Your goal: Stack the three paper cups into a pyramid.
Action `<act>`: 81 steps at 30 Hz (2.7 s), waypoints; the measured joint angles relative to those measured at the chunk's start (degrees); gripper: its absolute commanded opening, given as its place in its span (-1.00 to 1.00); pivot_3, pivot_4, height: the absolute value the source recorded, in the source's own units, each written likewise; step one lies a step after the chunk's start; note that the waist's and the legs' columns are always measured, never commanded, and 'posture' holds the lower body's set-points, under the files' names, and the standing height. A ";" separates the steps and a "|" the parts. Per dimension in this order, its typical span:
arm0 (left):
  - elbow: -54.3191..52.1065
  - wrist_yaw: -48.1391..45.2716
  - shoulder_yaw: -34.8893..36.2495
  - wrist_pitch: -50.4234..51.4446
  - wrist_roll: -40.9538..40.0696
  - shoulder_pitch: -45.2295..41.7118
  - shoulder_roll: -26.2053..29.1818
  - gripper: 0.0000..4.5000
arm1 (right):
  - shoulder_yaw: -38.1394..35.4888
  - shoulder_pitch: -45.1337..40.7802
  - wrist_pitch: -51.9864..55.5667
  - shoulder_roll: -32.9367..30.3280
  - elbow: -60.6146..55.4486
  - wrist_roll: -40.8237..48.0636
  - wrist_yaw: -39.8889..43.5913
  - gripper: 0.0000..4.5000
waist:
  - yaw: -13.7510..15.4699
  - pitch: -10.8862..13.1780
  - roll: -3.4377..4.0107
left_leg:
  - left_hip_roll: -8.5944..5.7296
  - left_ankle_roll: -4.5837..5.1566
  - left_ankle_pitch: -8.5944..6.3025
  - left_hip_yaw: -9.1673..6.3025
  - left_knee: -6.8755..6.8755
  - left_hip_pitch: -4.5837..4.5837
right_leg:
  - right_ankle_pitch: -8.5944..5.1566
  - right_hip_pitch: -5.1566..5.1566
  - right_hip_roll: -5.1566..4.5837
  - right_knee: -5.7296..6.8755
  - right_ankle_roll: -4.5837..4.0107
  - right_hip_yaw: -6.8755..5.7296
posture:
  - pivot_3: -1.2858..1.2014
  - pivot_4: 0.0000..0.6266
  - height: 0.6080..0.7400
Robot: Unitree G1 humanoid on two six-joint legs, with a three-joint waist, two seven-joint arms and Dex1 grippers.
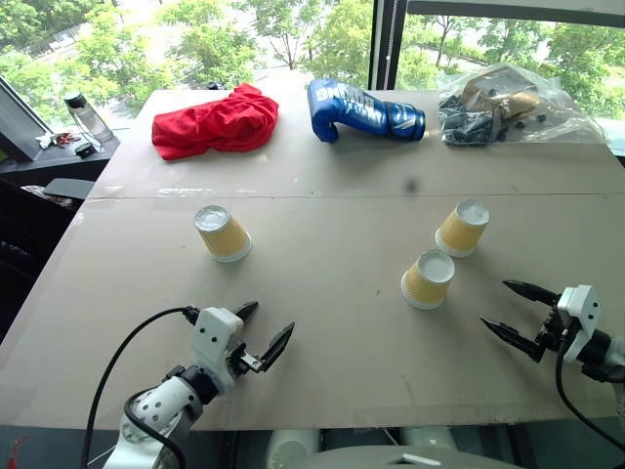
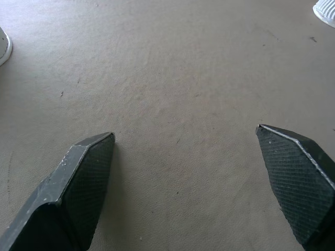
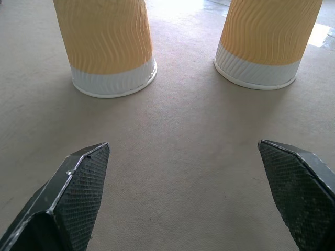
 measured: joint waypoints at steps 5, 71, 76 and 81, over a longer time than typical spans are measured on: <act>-0.01 -0.21 0.01 -0.63 0.66 0.32 0.30 0.97 | 0.10 -0.57 0.54 -0.17 0.00 -0.01 0.16 1.00 | -0.04 0.00 0.00 | 0.00 0.00 0.00 0.01 0.00 0.00 | 0.02 0.00 0.03 0.00 0.04 0.01 | 0.03 -0.52 1.00; -9.00 -20.07 9.70 10.73 -23.80 -19.77 20.00 1.00 | 18.76 -19.95 14.58 18.98 -14.60 -7.62 -21.32 -0.02 | -0.27 0.12 -0.10 | 0.12 -0.04 0.03 0.01 0.09 0.01 | 0.06 -0.34 0.70 0.60 0.12 -0.07 | 0.03 -0.52 1.00; -7.75 -18.45 11.95 11.81 -23.66 -19.59 20.04 1.00 | 23.21 -28.23 17.04 24.88 -9.01 -10.20 -24.60 -0.02 | -0.24 0.12 -0.11 | 0.11 -0.05 0.03 0.02 0.11 -0.09 | 0.05 -0.48 0.70 0.67 0.13 -0.06 | 0.03 -0.52 1.00; -6.88 -17.53 13.13 11.85 -22.71 -18.44 19.97 1.00 | 25.32 -34.45 17.85 28.23 -1.99 -12.45 -25.17 0.20 | -0.36 0.11 -0.14 | 0.11 -0.15 0.10 0.05 0.31 -0.69 | 0.06 -1.13 0.71 0.89 0.14 -0.02 | 0.03 -0.52 1.00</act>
